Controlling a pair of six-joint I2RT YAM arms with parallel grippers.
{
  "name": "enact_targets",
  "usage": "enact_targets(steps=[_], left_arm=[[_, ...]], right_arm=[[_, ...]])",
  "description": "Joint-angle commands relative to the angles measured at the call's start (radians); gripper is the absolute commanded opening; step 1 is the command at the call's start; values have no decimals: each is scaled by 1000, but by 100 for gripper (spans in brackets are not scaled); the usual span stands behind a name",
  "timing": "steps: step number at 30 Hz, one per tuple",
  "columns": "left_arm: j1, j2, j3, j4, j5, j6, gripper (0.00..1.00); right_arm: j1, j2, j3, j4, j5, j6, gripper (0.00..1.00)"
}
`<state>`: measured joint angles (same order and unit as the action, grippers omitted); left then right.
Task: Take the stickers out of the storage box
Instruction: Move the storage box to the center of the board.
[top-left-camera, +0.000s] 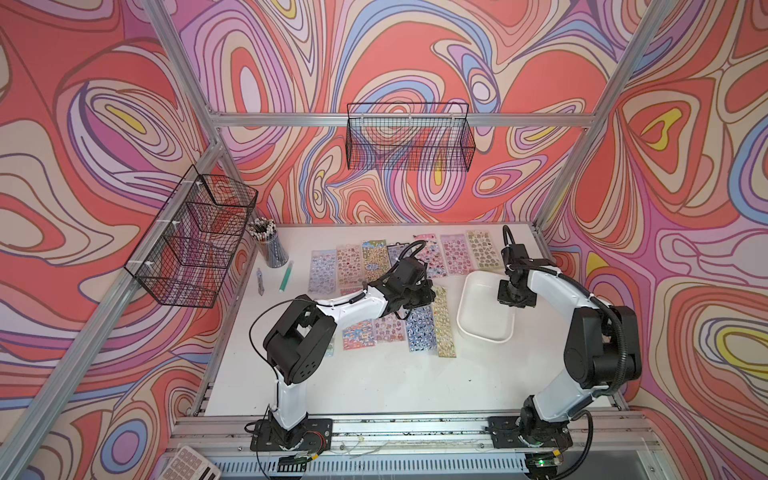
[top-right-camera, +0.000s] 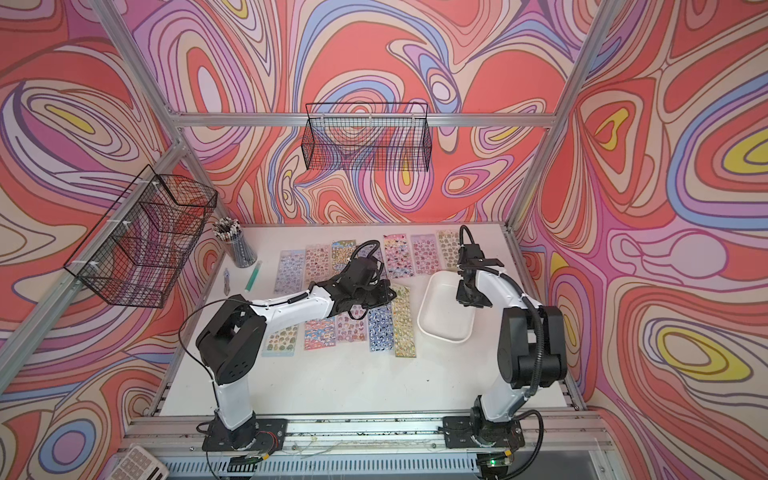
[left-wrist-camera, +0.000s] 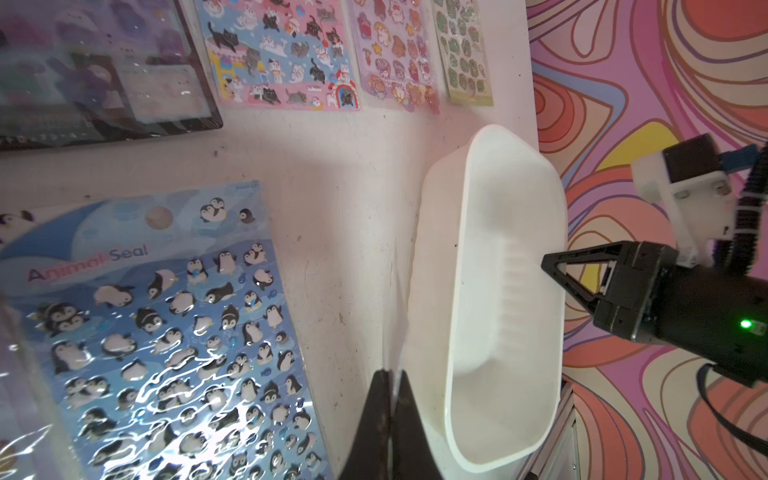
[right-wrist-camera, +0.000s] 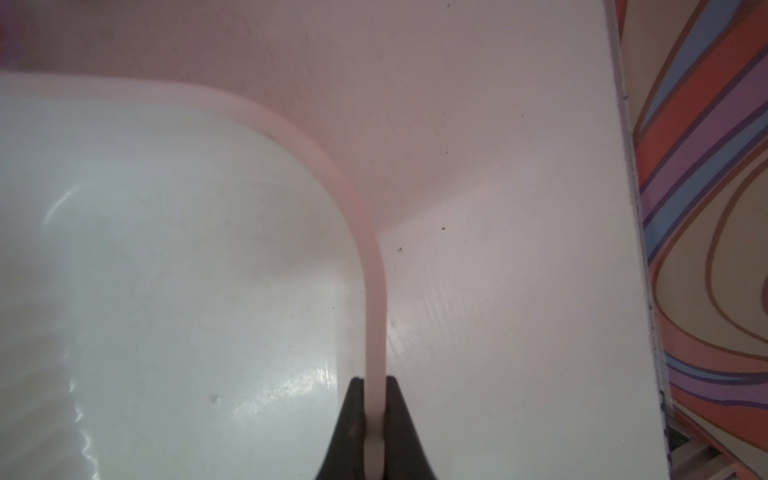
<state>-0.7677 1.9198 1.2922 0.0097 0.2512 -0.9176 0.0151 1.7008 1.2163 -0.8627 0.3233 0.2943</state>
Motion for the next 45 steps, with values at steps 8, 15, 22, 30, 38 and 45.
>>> enact_targets(steps=[8,15,22,30,38,45], left_arm=[[-49,160,151,-7,-86,-43,0],[-32,213,250,-104,-146,25,0],[-27,267,303,-160,-84,62,0],[-25,195,262,-209,-130,135,34],[-25,-8,249,-334,-279,278,65],[-26,-312,131,-435,-535,393,96]], right_arm=[[-21,92,58,-46,207,-129,5],[-22,81,38,-18,214,-132,9],[-22,72,25,-14,211,-128,15],[-23,44,20,-17,223,-112,42],[-46,-145,0,48,184,-58,76],[-46,-421,-141,320,82,-35,79]])
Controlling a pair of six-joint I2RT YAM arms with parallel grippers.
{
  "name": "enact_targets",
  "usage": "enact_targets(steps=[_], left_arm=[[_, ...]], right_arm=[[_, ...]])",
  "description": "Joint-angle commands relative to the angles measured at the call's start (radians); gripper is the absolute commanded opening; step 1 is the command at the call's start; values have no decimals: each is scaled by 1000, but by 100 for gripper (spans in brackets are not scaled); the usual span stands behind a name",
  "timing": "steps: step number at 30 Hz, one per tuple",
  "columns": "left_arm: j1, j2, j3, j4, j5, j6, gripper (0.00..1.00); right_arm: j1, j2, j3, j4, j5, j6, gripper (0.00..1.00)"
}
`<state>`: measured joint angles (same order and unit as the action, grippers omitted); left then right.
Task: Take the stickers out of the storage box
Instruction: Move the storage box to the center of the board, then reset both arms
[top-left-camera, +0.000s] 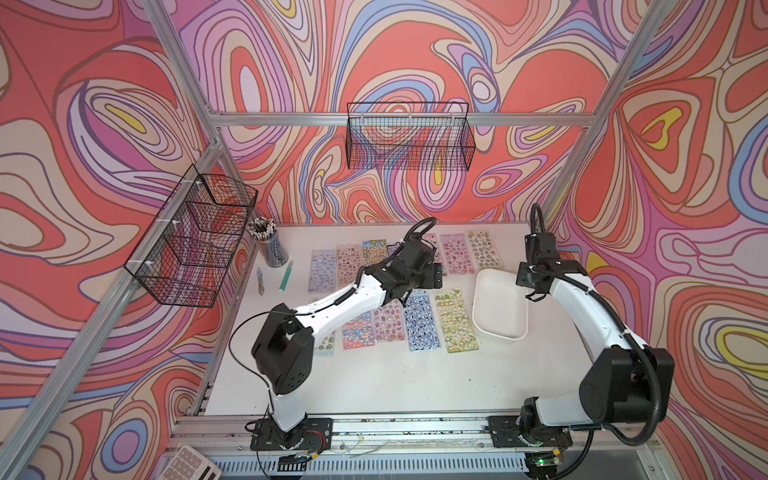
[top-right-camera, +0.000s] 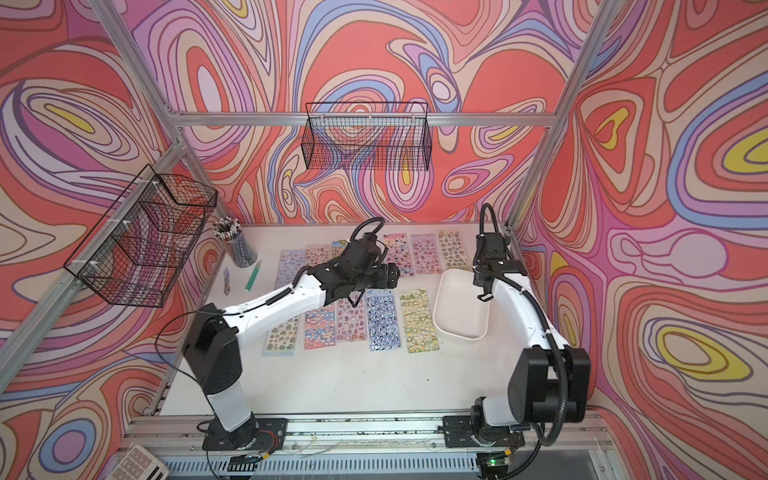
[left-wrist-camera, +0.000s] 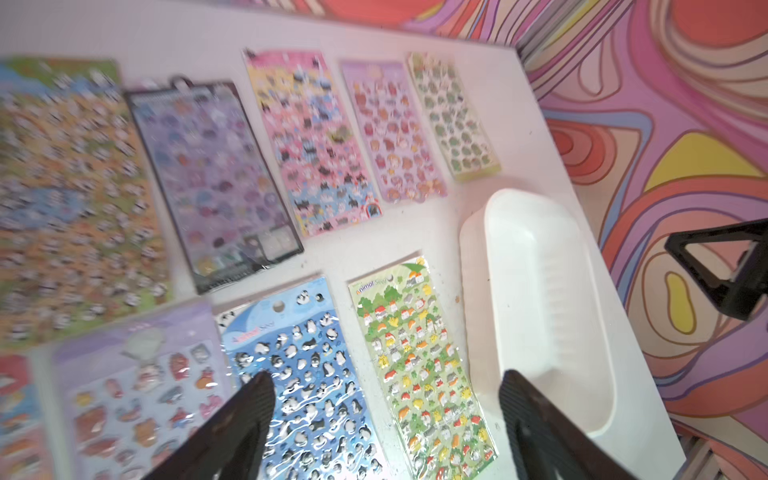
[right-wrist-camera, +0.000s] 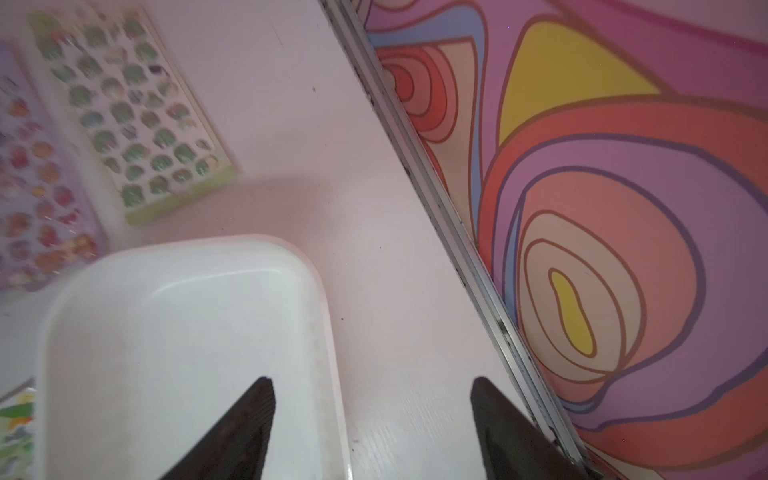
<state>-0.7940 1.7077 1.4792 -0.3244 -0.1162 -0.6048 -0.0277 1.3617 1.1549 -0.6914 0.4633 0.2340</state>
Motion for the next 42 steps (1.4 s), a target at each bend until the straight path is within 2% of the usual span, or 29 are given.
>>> enact_targets(steps=[1,2,3,6,10,14,17,20,22,24,26,31,33,36,38,42], left_arm=[[2,-143,-83,-115,-216,88,96],[2,-195,-118,-127,-277,97,97],[7,-249,-162,-136,-332,109,98],[36,-401,-299,-150,-468,137,98],[173,-627,-534,-121,-514,174,99],[300,-858,-797,48,-566,333,100],[439,-927,-942,186,-487,389,100],[562,-890,-1052,311,-418,411,100],[614,-832,-1062,384,-362,425,100],[662,-759,-1045,431,-283,444,100],[681,-682,-1027,465,-266,475,100],[695,-499,-1042,653,-184,564,100],[704,-443,-1052,736,-129,566,100],[705,-373,-1022,771,-104,570,100],[705,-336,-1035,884,-74,561,100],[702,-310,-1004,858,-50,561,100]], right_arm=[[-3,-123,-131,218,-86,27,84],[-3,-170,-196,320,-120,27,93],[-3,-214,-281,419,-158,12,98],[-3,-303,-508,719,-217,-4,98],[-3,-351,-779,1127,-255,-18,98],[-3,-262,-954,1510,-244,-58,98],[-3,-120,-1010,1743,-230,-105,98],[-3,31,-1025,1941,-231,-128,98],[-3,93,-1027,2031,-259,-135,98],[-3,138,-1001,2037,-268,-110,98],[-3,197,-987,2078,-302,-102,98],[-3,392,-1015,2349,-324,-107,98],[-3,360,-992,2253,-331,-109,98],[-3,362,-968,2219,-359,-120,98],[-3,360,-952,2193,-374,-126,98],[-3,347,-908,2099,-389,-133,98]])
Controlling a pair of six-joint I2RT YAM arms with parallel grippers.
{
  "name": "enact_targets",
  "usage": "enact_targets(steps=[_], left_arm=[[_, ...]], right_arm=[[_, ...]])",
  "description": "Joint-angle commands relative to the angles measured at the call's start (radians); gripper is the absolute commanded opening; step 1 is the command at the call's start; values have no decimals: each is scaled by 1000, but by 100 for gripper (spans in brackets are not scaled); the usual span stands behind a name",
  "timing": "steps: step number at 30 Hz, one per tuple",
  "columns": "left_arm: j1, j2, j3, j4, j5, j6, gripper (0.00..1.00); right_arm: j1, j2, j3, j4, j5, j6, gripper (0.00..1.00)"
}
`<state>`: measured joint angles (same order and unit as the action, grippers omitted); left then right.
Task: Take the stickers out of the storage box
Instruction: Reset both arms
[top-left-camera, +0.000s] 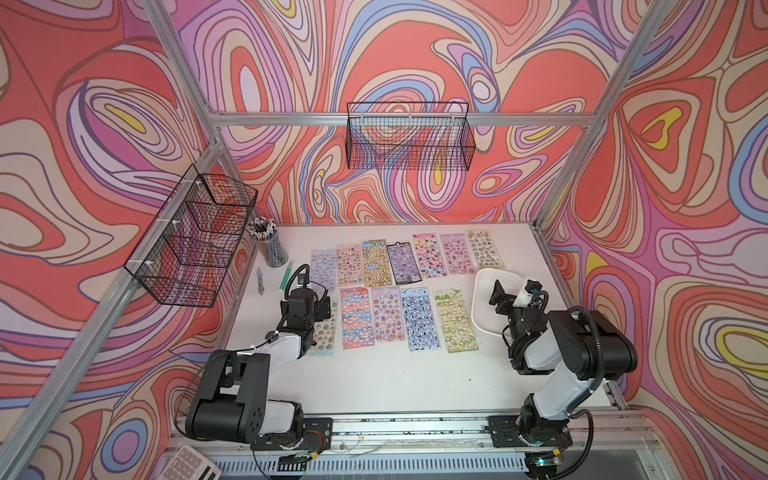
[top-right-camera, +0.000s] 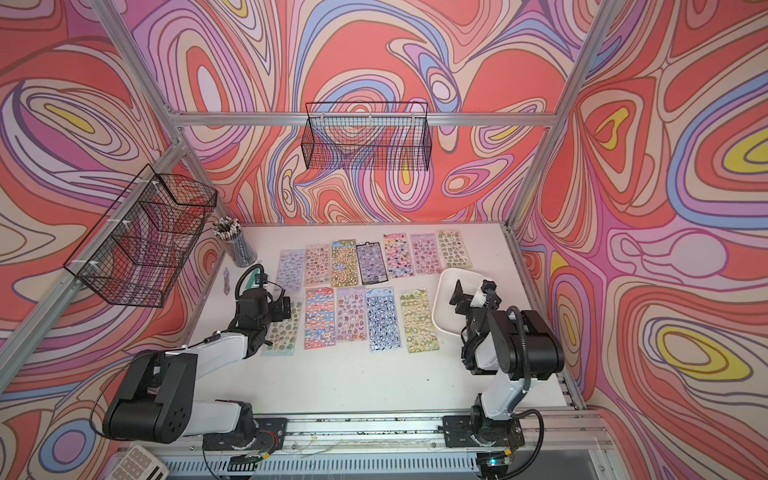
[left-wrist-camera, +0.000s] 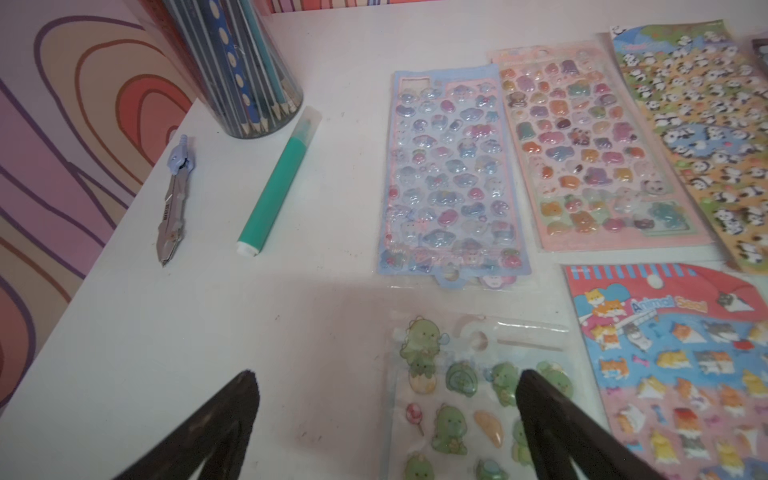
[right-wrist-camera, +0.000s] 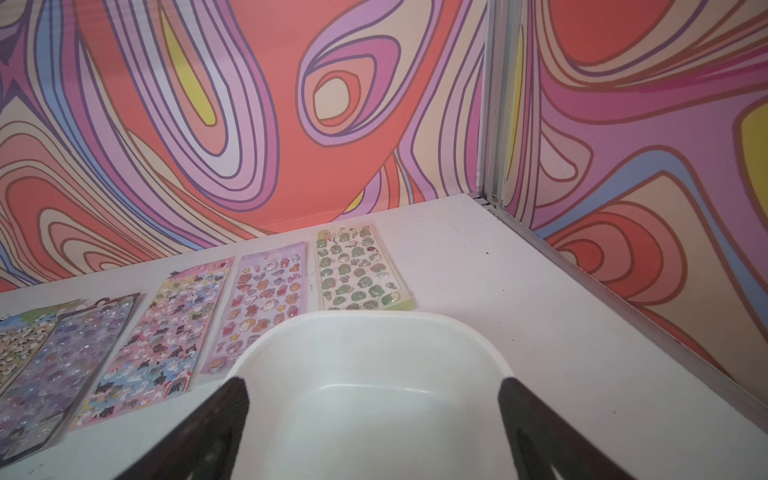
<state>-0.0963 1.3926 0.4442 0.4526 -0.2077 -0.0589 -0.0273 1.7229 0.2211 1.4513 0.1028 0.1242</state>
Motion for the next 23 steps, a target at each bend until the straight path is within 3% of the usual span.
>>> enact_targets(steps=[1,5,10,12,23], left_arm=[[4,3,20,113,46,31,100],[6,24,-48,308,32,90,100],[7,173,-129,606,-14,83,100],[12,140,-80,457,-2,69,100],[29,155,-83,479,19,63,100]], right_arm=[[-3,-15,38,-68,-35,-24,98],[-3,-20,106,-204,-79,-45,98],[0,-19,109,-211,-81,-48,98],[3,-19,111,-213,-71,-48,98],[30,-19,130,-248,-15,-63,98]])
